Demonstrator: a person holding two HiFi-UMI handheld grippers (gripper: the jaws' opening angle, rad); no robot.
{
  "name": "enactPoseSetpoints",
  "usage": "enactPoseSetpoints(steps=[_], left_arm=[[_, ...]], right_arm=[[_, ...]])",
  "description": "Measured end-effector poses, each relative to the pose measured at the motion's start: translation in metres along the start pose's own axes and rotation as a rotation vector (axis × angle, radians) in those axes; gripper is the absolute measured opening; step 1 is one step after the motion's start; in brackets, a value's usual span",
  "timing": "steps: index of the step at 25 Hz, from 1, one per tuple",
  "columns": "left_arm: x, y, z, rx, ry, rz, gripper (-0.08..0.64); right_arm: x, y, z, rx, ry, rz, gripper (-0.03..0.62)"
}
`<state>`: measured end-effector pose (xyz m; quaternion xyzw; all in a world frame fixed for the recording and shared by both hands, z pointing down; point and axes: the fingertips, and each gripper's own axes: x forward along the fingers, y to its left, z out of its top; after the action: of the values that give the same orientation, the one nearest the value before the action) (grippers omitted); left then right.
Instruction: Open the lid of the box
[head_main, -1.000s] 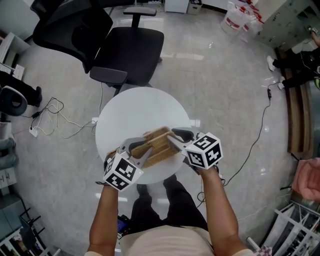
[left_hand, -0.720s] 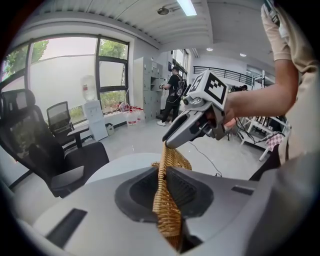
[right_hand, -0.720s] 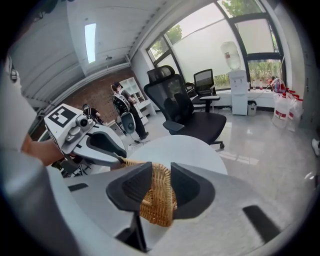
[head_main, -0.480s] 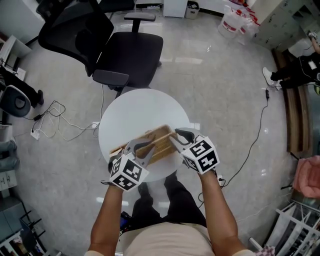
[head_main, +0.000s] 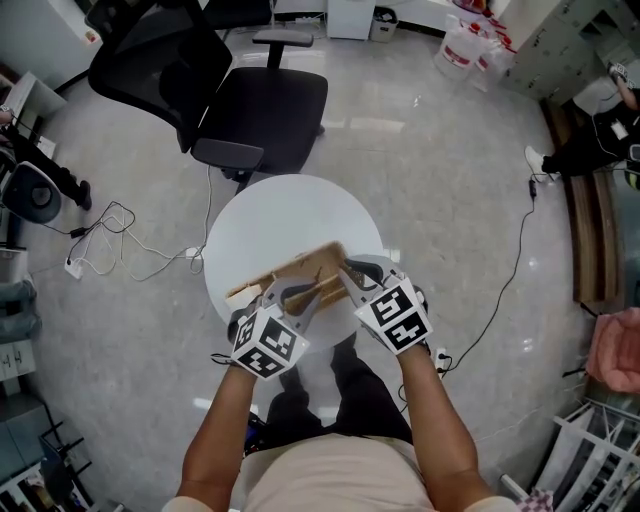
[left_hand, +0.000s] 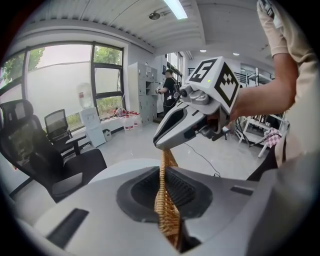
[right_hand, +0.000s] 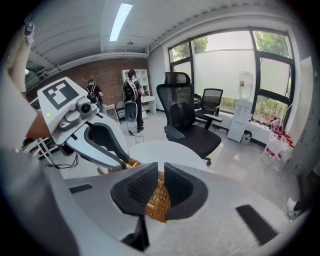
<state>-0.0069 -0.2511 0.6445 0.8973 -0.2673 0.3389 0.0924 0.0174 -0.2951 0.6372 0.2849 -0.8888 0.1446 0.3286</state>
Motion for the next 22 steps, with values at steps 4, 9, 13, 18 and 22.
enactPoseSetpoints(steps=[4,9,13,18,22], left_arm=[[-0.003,-0.01,0.003,0.016,-0.001,-0.013,0.032],[-0.01,-0.021,0.006,-0.017,-0.021,-0.078,0.032],[-0.017,-0.038,0.006,-0.028,-0.019,-0.149,0.032],[-0.03,-0.049,0.008,0.012,-0.021,-0.161,0.032],[-0.046,-0.046,0.018,0.019,-0.051,-0.131,0.032]], right_arm=[[-0.005,0.01,-0.005,-0.022,0.025,-0.009,-0.003],[-0.014,0.017,-0.009,-0.015,0.049,-0.017,-0.005],[-0.024,0.024,-0.016,-0.01,0.067,-0.028,-0.005],[-0.034,0.029,-0.024,-0.001,0.082,-0.044,-0.006],[-0.042,0.035,-0.03,0.004,0.103,-0.053,-0.006]])
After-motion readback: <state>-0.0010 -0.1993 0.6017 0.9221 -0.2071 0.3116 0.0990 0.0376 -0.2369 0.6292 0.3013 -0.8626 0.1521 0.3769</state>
